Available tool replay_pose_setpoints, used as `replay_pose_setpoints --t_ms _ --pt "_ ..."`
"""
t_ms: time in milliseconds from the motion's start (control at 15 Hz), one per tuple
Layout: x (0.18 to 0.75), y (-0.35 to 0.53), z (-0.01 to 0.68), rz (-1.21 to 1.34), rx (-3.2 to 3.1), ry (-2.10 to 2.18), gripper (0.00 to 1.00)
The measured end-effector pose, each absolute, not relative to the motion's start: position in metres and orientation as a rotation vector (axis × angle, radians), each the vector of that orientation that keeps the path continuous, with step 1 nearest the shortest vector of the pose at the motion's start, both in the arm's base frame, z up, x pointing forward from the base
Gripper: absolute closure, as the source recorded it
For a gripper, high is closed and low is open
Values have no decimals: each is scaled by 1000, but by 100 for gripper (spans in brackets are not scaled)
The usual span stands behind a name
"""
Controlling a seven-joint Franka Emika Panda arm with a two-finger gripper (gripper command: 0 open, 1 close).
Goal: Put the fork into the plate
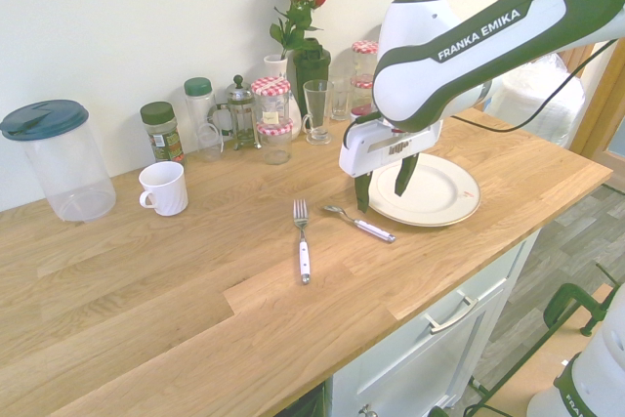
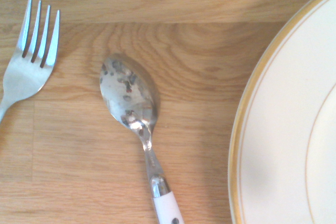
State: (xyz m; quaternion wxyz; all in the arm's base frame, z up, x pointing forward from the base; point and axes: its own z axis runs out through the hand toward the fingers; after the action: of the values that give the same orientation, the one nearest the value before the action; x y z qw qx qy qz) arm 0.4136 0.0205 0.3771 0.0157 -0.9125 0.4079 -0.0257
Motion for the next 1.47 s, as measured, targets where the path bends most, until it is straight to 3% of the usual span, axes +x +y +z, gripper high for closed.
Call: replay_pose_setpoints --t_ms 400,1333,1400,1467 --pt "418 32 378 -51 -2795 1260 0" --pt "402 167 383 95 -2675 1477 0" --pt "406 169 379 105 -2665 1501 100" --pt "411 170 373 117 -2654 1521 100"
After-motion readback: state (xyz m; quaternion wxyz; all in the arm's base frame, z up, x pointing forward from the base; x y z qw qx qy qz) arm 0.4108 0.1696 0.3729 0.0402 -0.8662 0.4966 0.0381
